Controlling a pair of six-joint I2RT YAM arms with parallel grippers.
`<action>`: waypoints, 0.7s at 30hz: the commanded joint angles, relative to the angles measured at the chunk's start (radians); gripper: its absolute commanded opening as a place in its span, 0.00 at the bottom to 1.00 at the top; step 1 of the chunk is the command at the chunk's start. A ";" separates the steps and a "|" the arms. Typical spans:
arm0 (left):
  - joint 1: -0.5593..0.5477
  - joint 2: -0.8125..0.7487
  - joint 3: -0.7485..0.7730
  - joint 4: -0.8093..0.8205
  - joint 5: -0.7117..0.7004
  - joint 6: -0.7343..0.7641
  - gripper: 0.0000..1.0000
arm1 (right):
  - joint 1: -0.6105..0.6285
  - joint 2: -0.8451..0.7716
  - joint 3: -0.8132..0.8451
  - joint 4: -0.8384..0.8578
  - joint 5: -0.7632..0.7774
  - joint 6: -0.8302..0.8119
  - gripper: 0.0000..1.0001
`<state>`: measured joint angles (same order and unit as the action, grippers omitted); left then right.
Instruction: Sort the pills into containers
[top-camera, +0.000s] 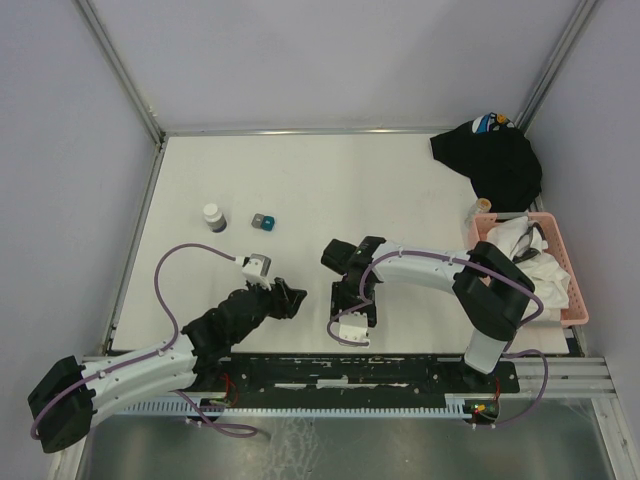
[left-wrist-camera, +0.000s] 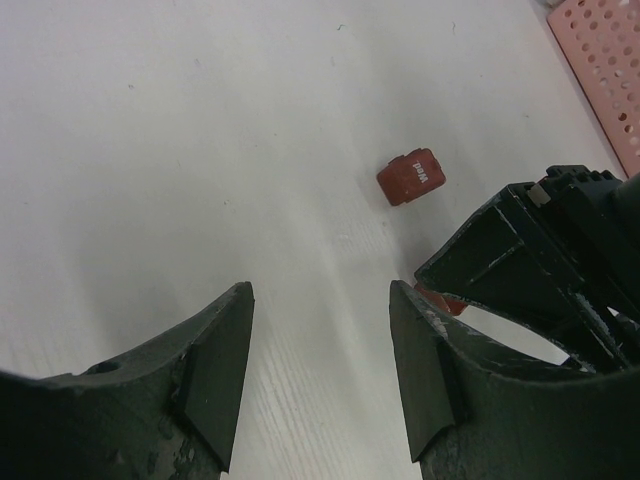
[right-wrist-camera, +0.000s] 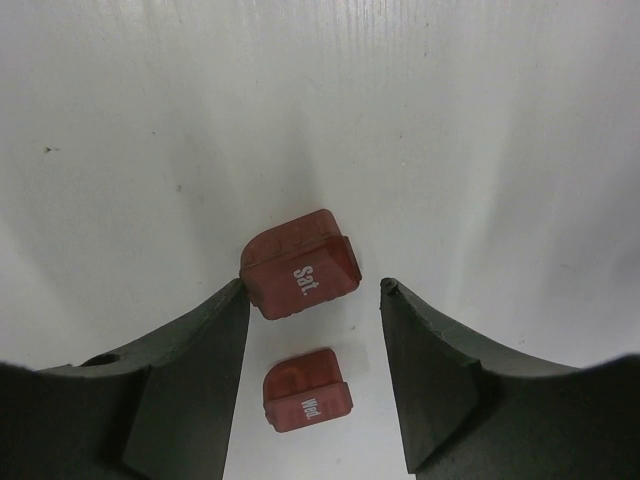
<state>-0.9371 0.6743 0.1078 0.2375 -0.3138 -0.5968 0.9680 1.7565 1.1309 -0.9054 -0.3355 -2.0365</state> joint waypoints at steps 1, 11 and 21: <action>0.003 -0.015 -0.009 0.051 -0.016 -0.050 0.63 | 0.005 -0.004 -0.008 0.002 -0.015 -0.054 0.61; 0.004 -0.032 -0.014 0.043 -0.018 -0.054 0.63 | 0.018 -0.029 -0.036 -0.006 -0.041 -0.016 0.58; 0.003 -0.032 -0.013 0.044 -0.010 -0.057 0.63 | 0.029 -0.061 -0.049 0.065 -0.013 0.178 0.53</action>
<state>-0.9371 0.6487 0.0917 0.2382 -0.3134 -0.6136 0.9886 1.7466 1.0927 -0.8864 -0.3565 -1.9762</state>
